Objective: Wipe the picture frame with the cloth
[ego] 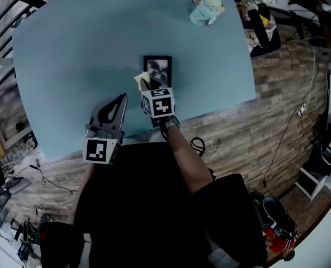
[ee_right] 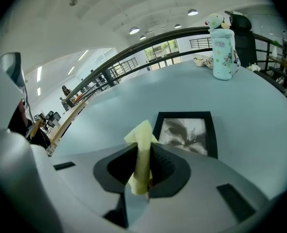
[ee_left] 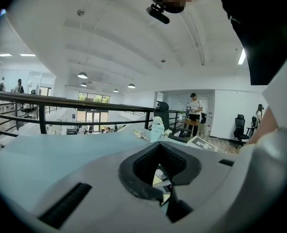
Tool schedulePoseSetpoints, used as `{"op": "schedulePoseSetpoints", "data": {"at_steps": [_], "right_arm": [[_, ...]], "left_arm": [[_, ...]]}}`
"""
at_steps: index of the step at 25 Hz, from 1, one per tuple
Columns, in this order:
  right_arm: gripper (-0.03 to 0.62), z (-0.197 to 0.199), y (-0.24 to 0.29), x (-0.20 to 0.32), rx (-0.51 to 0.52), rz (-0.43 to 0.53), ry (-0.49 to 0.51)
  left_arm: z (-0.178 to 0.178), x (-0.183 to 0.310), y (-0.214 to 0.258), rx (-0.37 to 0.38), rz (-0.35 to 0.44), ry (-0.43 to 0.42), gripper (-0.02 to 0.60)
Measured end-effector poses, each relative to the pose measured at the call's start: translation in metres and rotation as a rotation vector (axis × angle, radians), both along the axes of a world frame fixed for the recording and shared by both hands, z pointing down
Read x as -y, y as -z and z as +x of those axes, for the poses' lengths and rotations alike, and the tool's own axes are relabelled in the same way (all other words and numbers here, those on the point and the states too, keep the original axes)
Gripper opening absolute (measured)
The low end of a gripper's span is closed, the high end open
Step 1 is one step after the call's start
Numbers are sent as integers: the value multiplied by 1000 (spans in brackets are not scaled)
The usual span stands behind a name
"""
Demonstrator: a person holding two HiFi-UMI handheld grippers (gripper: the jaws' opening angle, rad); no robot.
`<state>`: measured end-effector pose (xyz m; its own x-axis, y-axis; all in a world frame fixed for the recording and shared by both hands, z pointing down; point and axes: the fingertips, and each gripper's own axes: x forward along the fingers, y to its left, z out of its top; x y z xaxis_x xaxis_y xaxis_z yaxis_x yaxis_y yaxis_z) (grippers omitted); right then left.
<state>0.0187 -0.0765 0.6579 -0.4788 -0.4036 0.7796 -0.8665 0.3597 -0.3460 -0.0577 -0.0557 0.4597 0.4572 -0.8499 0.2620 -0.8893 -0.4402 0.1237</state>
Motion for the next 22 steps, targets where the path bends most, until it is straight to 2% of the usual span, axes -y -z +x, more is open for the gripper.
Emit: {"op": "schedulePoseSetpoints", "data": {"at_steps": [10,17,22], "right_arm": [[58,11,-2,3,-20,-6,-9],[58,24,-5,2,-31,-17,-13],[58,35,-3,4,-35,-18,-35]], "left_arm": [[1,6,-1,-1,-7,-1,-3],[10,11,2,-12,42,-21,-3],[17,11,1,-3,6,-28,-3]]}}
